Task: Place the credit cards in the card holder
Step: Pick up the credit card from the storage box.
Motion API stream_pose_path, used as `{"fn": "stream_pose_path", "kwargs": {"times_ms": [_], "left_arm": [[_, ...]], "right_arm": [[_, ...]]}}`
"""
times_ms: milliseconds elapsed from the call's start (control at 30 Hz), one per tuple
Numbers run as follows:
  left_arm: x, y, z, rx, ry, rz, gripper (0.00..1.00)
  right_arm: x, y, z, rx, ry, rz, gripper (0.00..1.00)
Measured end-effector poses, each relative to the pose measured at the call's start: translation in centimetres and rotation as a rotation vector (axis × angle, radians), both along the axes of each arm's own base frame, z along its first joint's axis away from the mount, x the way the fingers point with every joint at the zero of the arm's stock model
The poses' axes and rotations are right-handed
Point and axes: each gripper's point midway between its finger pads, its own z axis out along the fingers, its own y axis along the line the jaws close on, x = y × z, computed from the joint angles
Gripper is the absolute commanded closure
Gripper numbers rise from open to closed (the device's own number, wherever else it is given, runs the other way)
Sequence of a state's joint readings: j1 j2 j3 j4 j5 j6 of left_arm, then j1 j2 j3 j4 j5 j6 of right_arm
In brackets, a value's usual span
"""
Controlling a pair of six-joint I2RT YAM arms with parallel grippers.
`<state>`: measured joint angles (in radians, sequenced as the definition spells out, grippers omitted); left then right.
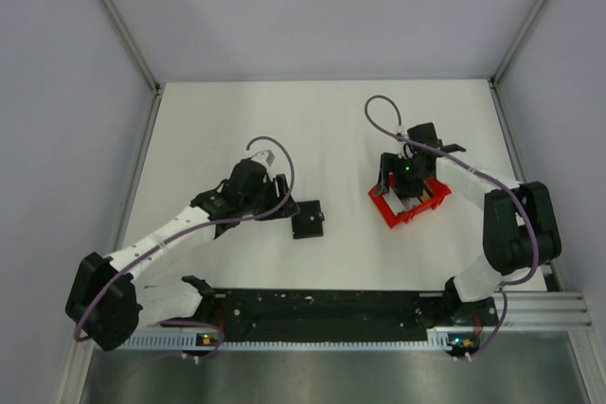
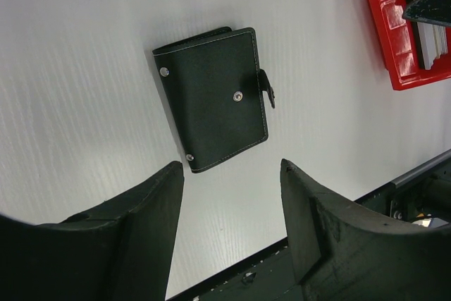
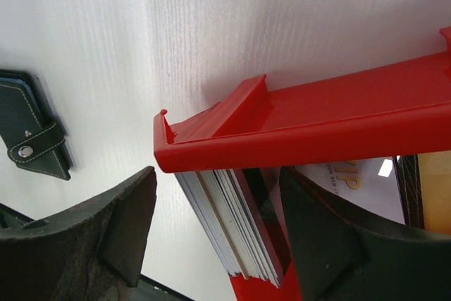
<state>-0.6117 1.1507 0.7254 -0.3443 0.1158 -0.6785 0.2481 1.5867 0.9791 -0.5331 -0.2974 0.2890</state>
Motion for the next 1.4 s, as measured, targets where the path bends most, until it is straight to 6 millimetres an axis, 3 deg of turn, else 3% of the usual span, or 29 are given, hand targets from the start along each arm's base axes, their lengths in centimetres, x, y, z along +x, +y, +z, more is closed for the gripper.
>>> {"fn": "stream_pose_path", "kwargs": {"times_ms": [433, 800, 967, 1033, 1200, 1400], "left_arm": [[0.0, 0.0, -0.1, 0.001, 0.002, -0.001, 0.39], [0.0, -0.1, -0.1, -0.001, 0.004, -0.003, 0.39], [0.0, -0.1, -0.4, 0.004, 0.012, -0.004, 0.39], [0.0, -0.1, -0.5, 0.004, 0.014, -0.004, 0.39], [0.0, -0.2, -0.4, 0.002, 0.013, -0.006, 0.39], [0.0, -0.3, -0.7, 0.004, 0.02, -0.008, 0.39]], "right_arm": [[-0.2, 0.7, 1.1, 0.044, -0.011, 0.019, 0.44], [-0.2, 0.7, 2.4, 0.053, -0.045, 0.02, 0.46], [-0.3, 0.7, 2.3, 0.051, -0.042, 0.021, 0.58], [-0.4, 0.6, 2.3, 0.049, -0.04, 0.021, 0.68], [-0.6, 0.5, 2.2, 0.043, -0.032, 0.025, 0.69], [-0.6, 0.4, 2.1, 0.035, -0.033, 0.024, 0.83]]}}
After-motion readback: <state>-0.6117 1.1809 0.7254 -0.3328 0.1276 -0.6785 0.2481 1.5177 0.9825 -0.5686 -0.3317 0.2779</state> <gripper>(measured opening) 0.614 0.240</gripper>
